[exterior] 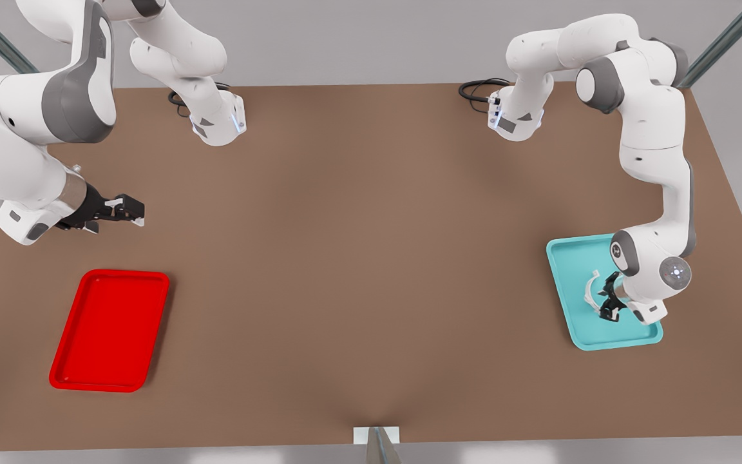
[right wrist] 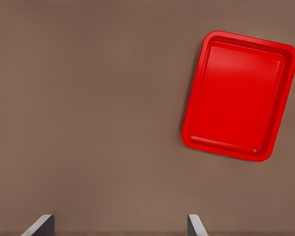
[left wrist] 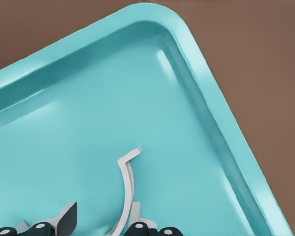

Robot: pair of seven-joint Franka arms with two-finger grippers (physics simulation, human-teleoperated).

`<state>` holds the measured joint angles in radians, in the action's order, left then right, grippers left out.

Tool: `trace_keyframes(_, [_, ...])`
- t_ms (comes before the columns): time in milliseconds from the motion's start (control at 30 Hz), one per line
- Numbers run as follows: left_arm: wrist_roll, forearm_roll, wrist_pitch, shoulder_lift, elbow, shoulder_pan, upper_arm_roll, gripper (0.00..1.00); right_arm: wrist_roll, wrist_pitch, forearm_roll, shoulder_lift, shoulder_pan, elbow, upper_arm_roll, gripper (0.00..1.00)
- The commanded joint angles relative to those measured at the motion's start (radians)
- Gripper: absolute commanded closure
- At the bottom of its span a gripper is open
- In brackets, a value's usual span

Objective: Take the drainage pipe clamp from the left arm, pass it to the right arm, and place it in the plate on the right side

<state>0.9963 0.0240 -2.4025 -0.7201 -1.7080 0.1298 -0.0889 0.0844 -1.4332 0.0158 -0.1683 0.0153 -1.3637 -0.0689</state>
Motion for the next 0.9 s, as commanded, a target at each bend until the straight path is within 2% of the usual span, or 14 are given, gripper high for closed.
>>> trace_keyframes(0, [0.097, -0.003, -0.001, -0.004, 0.004, 0.001, 0.000, 0.36, 0.003, 0.000, 0.001, 0.001, 0.000, 0.000, 0.000, 0.00])
trace_keyframes(200, [0.096, -0.006, -0.001, -0.021, 0.030, 0.005, 0.000, 0.38, 0.021, 0.000, 0.001, 0.001, 0.008, -0.002, 0.000, 0.00])
trace_keyframes(333, [0.091, -0.009, -0.001, -0.033, 0.039, 0.010, 0.000, 0.42, 0.023, 0.000, 0.001, 0.001, 0.008, -0.002, 0.000, 0.00])
trace_keyframes(433, [0.091, -0.009, -0.001, -0.033, 0.039, 0.010, 0.000, 0.59, 0.023, 0.000, 0.001, 0.001, 0.008, -0.002, 0.000, 0.00])
trace_keyframes(500, [0.090, -0.009, -0.001, -0.033, 0.039, 0.010, 0.000, 0.62, 0.031, -0.001, 0.001, 0.001, 0.008, -0.002, 0.000, 0.00])
trace_keyframes(600, [0.088, -0.009, -0.001, -0.033, 0.039, 0.010, 0.000, 0.77, 0.031, 0.000, 0.001, 0.001, 0.009, -0.002, 0.000, 0.00])
trace_keyframes(867, [0.085, -0.010, 0.009, -0.015, 0.039, 0.004, 0.000, 0.79, 0.031, 0.000, 0.001, 0.001, 0.009, -0.002, -0.003, 0.00])
